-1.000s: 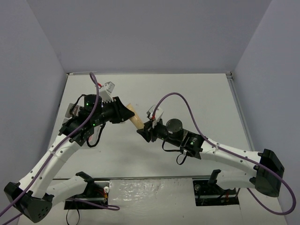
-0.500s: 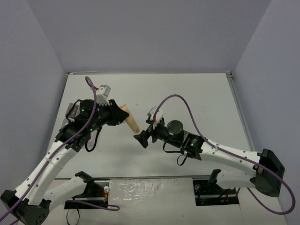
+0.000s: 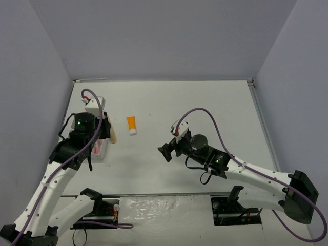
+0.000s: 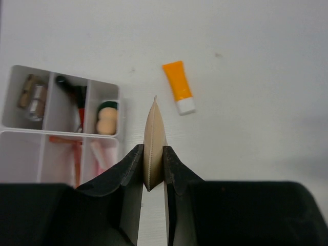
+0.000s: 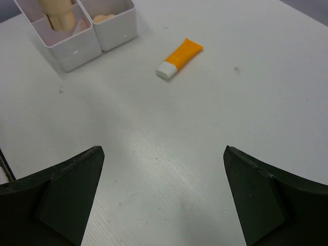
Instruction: Organize the makeup
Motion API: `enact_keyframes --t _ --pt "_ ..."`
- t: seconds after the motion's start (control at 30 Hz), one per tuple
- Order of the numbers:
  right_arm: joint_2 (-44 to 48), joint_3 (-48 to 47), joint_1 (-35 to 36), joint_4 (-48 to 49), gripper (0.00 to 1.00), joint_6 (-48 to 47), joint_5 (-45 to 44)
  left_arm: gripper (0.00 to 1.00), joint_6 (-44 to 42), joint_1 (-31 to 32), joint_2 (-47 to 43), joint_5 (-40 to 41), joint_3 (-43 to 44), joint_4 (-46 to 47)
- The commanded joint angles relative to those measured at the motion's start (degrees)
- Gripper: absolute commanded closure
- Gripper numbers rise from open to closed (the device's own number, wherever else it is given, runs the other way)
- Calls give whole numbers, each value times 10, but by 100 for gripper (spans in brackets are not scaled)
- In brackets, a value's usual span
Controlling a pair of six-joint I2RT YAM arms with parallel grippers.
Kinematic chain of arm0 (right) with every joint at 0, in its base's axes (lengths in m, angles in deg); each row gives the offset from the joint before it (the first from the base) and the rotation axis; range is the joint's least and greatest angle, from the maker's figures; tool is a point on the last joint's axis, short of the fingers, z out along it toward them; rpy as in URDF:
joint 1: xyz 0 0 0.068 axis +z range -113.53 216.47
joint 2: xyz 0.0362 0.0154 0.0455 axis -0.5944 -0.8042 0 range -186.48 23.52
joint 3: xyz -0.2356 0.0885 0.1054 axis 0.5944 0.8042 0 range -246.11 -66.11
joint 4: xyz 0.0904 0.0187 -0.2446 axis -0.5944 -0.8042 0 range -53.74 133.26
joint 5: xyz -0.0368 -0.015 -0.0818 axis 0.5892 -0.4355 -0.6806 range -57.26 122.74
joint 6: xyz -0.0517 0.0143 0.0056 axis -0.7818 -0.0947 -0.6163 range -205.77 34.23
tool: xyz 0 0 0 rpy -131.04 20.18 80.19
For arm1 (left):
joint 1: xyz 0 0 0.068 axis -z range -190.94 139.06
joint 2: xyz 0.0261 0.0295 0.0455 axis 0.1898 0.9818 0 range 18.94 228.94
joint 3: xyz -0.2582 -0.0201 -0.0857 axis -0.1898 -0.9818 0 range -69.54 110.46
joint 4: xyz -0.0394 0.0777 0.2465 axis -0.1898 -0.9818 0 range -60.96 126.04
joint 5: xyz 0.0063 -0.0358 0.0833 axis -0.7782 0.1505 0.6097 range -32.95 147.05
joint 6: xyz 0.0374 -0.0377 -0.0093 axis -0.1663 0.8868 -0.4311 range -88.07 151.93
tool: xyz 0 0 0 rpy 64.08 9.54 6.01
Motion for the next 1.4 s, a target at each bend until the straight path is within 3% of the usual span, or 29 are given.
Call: enact_keyframes --t 0.0,0.2,0.37,0.83,1.37 --pt "20 24 -44 67 0 20 28 100 -98 -104 -29 45 52 14" --pt "28 45 -76 92 0 39 40 100 -137 -263 -19 -36 21 68" --pt "35 55 -78 104 0 46 39 100 -178 -341 -6 -100 -12 130" --pt "52 59 -81 105 0 49 46 100 -215 -376 20 -108 -82 258" --pt "51 58 -81 98 1 48 41 100 -193 -400 31 -132 -159 347"
